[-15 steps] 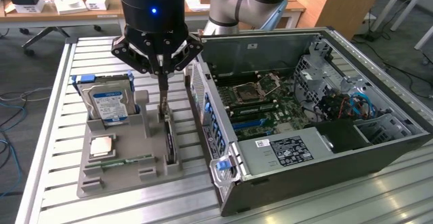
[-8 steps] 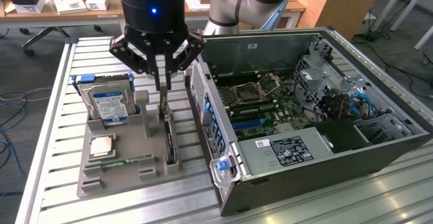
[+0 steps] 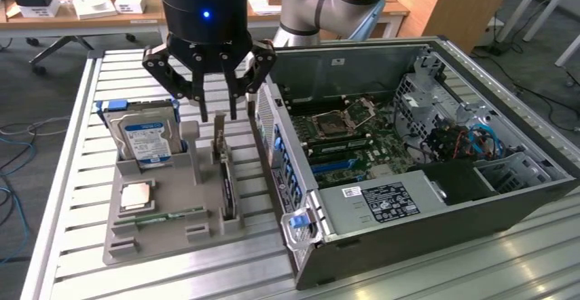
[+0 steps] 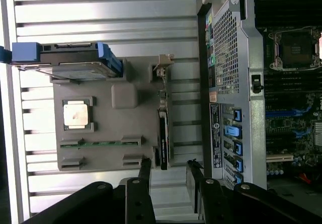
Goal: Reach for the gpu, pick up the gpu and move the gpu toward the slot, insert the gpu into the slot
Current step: 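Pick up the gpu and move the gpu toward the slot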
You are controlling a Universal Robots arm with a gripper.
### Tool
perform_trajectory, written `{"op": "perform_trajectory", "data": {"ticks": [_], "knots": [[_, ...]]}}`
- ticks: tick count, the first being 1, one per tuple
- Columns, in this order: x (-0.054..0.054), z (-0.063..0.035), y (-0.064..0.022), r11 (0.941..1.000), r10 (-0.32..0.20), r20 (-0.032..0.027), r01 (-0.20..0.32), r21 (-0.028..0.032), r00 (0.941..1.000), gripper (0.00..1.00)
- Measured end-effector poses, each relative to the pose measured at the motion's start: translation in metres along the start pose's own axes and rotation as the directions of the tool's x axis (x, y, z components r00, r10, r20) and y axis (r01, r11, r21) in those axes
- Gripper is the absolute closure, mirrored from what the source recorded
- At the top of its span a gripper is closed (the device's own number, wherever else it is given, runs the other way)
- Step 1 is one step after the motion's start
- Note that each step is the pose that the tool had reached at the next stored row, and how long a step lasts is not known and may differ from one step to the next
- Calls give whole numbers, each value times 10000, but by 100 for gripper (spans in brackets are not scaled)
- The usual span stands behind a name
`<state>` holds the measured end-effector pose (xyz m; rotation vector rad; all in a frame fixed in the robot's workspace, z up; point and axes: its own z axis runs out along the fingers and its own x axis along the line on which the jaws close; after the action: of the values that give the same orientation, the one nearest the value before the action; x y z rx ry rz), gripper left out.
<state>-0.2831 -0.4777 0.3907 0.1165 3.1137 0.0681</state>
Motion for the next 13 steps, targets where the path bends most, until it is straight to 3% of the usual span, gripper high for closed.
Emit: {"op": "perform_trajectory", "data": {"ticks": [13], "knots": [[5,205,-9,10000,0,0,0,0,10000,58]]}}
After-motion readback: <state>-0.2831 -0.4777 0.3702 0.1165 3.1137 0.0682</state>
